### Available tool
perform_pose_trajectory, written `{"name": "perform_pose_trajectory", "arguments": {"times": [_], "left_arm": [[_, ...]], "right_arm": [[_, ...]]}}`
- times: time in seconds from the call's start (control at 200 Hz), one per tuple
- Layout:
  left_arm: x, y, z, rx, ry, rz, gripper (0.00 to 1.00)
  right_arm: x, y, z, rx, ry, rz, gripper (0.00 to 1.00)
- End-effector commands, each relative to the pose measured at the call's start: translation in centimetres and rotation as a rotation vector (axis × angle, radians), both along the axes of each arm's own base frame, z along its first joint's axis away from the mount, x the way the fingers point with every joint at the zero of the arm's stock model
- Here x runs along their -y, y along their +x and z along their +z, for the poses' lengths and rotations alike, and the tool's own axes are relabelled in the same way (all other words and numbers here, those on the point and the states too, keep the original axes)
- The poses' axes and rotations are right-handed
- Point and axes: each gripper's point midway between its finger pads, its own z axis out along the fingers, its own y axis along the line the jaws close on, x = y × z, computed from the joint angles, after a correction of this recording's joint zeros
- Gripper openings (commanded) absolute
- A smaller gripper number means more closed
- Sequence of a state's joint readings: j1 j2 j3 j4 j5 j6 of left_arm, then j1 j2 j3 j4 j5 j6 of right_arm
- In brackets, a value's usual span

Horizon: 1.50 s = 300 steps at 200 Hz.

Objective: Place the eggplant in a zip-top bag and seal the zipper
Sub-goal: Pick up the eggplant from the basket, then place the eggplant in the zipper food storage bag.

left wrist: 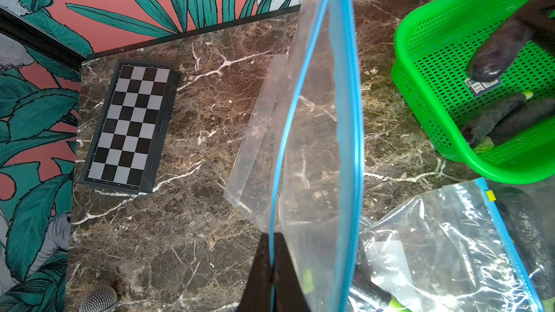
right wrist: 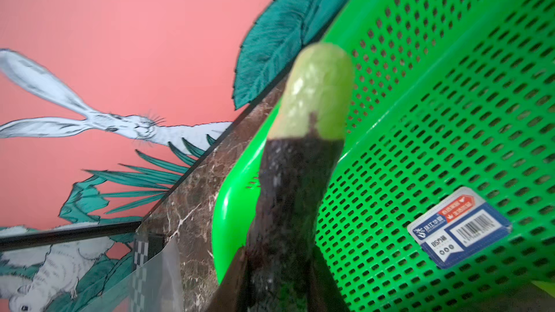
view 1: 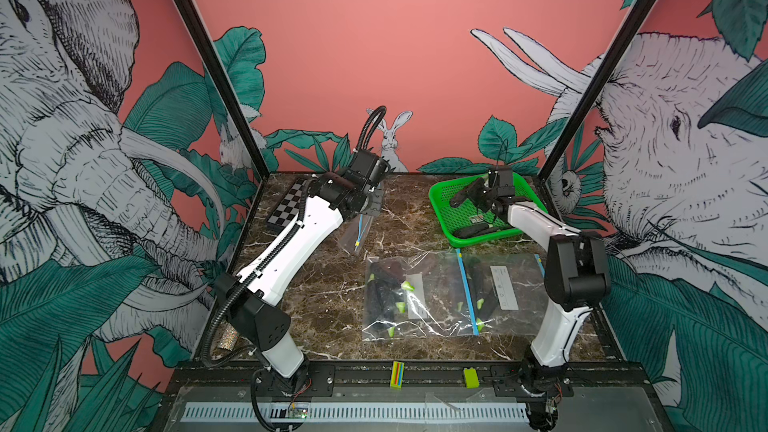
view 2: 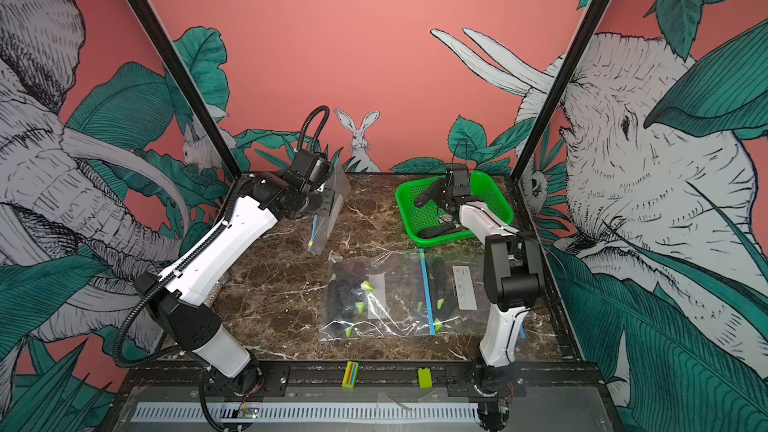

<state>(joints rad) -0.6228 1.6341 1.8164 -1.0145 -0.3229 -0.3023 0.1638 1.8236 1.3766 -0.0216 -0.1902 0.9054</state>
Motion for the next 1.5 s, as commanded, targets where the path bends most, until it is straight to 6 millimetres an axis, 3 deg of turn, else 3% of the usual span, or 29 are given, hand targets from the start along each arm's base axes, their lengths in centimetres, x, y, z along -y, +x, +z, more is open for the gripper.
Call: {"name": "perform_pose_trajectory", "arguments": {"times": [0.0,0.075,0.095,0.11,0.26,0.35,0.37,0.495,0.645,0.93,0.95,1.05,1.26,1.495], "left_arm": [[-0.3,-0.7,1.9,0.037,-0.072,0.011,0.0],[0.1,-0.7,1.9,0.032,-0.094,0.004,0.0],[0.1,-0.8,1.9,0.031,-0.103,0.004,0.0],[0.2,-0.8,1.9,0.031,-0.108,0.003,0.0],[0.8,-1.0,2.5,0.036,-0.174,0.004,0.0],[1.3,-1.3,2.7,0.034,-0.229,0.002,0.0],[1.4,-1.4,2.7,0.032,-0.242,0.001,0.0],[1.5,-1.8,2.8,0.035,-0.28,0.007,0.0],[1.9,-2.2,2.8,0.024,-0.315,-0.005,0.0],[2.3,-2.7,3.1,0.026,-0.362,-0.025,0.0],[2.4,-2.7,3.1,0.026,-0.364,-0.025,0.0],[2.5,-2.7,2.9,0.022,-0.368,-0.027,0.0],[2.7,-2.6,3.0,0.024,-0.379,-0.034,0.0],[2.5,-2.8,3.4,0.034,-0.38,-0.037,0.0]], "right_arm": [[0.3,-2.5,3.2,0.067,-0.104,0.063,0.15],[-0.4,-4.2,6.2,0.123,-0.128,0.108,0.14],[-0.8,-5.0,4.9,0.095,-0.142,0.128,0.14],[-0.9,-5.6,6.1,0.116,-0.145,0.136,0.14],[-4.2,-8.7,10.3,0.215,-0.138,0.223,0.14],[-7.2,-10.0,12.7,0.271,-0.12,0.294,0.14],[-7.9,-10.1,14.3,0.305,-0.112,0.307,0.14],[-11.7,-11.4,18.0,0.395,-0.066,0.374,0.14],[-15.8,-12.3,21.0,0.462,-0.037,0.44,0.13],[-21.6,-13.9,23.6,0.524,-0.032,0.536,0.13],[-22.3,-13.5,22.5,0.506,-0.044,0.545,0.13],[-23.8,-14.1,22.8,0.517,-0.046,0.57,0.13],[-26.2,-14.8,22.2,0.516,-0.066,0.615,0.13],[-26.4,-14.5,20.3,0.491,-0.154,0.605,0.13]]}}
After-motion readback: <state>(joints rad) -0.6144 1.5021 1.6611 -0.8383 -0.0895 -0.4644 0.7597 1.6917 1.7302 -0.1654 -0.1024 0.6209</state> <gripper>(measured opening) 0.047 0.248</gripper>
